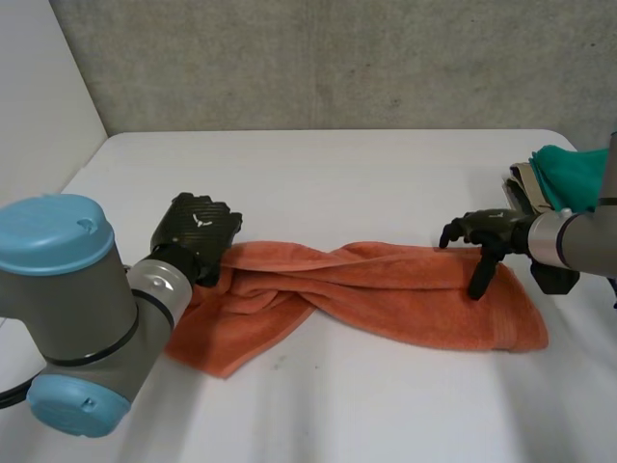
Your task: Fold the laundry.
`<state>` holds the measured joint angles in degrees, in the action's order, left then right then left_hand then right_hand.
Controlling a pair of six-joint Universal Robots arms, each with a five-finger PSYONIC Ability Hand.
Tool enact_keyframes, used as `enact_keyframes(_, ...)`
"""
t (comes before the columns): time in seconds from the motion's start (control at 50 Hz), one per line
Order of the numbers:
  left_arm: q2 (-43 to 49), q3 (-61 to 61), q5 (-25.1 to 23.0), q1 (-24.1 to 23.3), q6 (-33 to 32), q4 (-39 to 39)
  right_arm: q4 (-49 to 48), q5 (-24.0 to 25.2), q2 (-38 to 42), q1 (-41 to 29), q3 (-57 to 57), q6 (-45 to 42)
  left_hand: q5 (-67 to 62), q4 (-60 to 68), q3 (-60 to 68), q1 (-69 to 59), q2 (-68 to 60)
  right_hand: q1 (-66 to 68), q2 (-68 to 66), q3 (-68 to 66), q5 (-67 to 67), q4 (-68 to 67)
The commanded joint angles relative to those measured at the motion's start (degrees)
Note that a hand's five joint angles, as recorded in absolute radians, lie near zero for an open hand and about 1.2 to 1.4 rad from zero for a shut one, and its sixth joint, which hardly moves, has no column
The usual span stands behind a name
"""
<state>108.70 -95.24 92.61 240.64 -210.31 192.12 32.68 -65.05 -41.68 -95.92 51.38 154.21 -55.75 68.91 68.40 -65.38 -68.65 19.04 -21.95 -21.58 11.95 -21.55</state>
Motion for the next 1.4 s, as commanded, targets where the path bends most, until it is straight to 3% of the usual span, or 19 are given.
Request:
enact_keyframes(0.02,0.4,-0.1,-0.1,0.2,0.0,0.6,-0.2,0.1,3.1,-0.4,-1.5,-0.3,-14.3,11.1,11.6,-14.6,-11.4,47.6,-44.7,-45.1,44.7,-45.1)
enact_keyframes(0.04,0.5,0.1,-0.1,0.4,0.0,0.7,-0.2,0.1,3.3,-0.5,-2.1,-0.5,-14.3,11.1,11.6,-14.6,-11.4,60.8,-57.9,-58.3,57.9,-58.3)
enact_keyframes(0.18,4.8,5.8,-0.1,1.2,-0.2,4.9,-0.4,-1.7,3.9,-0.5,-6.7,-0.8,-14.3,11.1,11.6,-14.6,-11.4,61.0,-58.1,-58.4,58.0,-58.4)
enact_keyframes(0.26,7.7,12.7,-0.1,2.0,-0.6,8.6,-1.3,-5.1,3.9,-0.7,-13.6,-0.3,-14.3,11.1,11.6,-14.6,-11.4,61.0,-58.1,-58.4,58.0,-58.4)
enact_keyframes(0.42,11.7,33.7,0.0,2.3,-2.4,18.6,-16.2,-11.8,0.4,-8.5,-32.0,4.2,-14.3,11.1,11.6,-14.6,-11.4,61.0,-58.1,-58.4,58.0,-58.4)
enact_keyframes(0.52,11.7,40.4,-0.2,2.3,-2.6,22.6,-22.2,-12.6,-5.9,-9.6,-31.1,8.3,-14.3,11.1,11.6,-14.6,-11.4,61.0,-58.1,-58.4,58.0,-58.4)
enact_keyframes(0.6,10.3,37.2,-0.2,1.5,-2.5,22.9,-21.9,-12.1,-9.0,-10.2,-25.6,9.0,-14.3,11.1,11.6,-14.6,-11.4,61.0,-58.1,-58.4,58.0,-58.4)
enact_keyframes(0.74,1.3,19.8,-0.5,1.1,-2.9,23.4,-17.2,-11.6,-13.4,-10.9,-9.6,7.3,-14.3,11.1,11.6,-14.6,-11.4,60.0,-57.1,-57.5,57.1,-57.5)
enact_keyframes(0.76,0.1,16.3,-0.5,1.1,-3.2,23.4,-16.7,-11.7,-13.4,-10.9,-8.2,7.1,-14.3,11.1,11.6,-14.6,-11.4,49.4,-46.4,-46.8,46.4,-46.8)
enact_keyframes(0.8,-0.9,12.6,-0.6,0.9,-3.3,23.4,-15.9,-11.9,-13.4,-10.8,-4.0,5.8,-14.3,11.1,11.6,-14.6,-11.4,10.4,-7.5,-7.9,7.5,-7.9)
enact_keyframes(0.92,-7.2,0.5,-1.8,-2.8,-3.3,22.9,-15.8,-11.1,-12.7,-10.2,0.2,2.4,-14.3,11.1,11.6,-14.6,-11.4,-7.1,10.0,9.6,-10.0,9.6)
enact_keyframes(1.14,-19.1,-15.0,-3.8,-6.3,-3.3,20.8,-12.5,-3.0,-6.0,-10.5,-4.1,-7.6,-14.3,11.1,11.6,-14.6,-11.4,-8.3,11.2,10.8,-11.2,10.8)
enact_keyframes(1.26,-21.2,-16.9,-3.6,-7.0,-3.1,17.5,-9.3,-1.8,-1.7,-11.9,-6.2,-6.4,-14.3,11.1,11.6,-14.6,-11.4,-8.5,11.4,11.0,-11.4,11.0)
enact_keyframes(1.4,-23.3,-17.3,-3.4,-7.0,-2.6,14.8,-12.9,-1.9,2.6,-19.6,-7.8,2.2,-14.3,11.1,11.6,-14.6,-11.4,-8.6,11.5,11.2,-11.5,11.1)
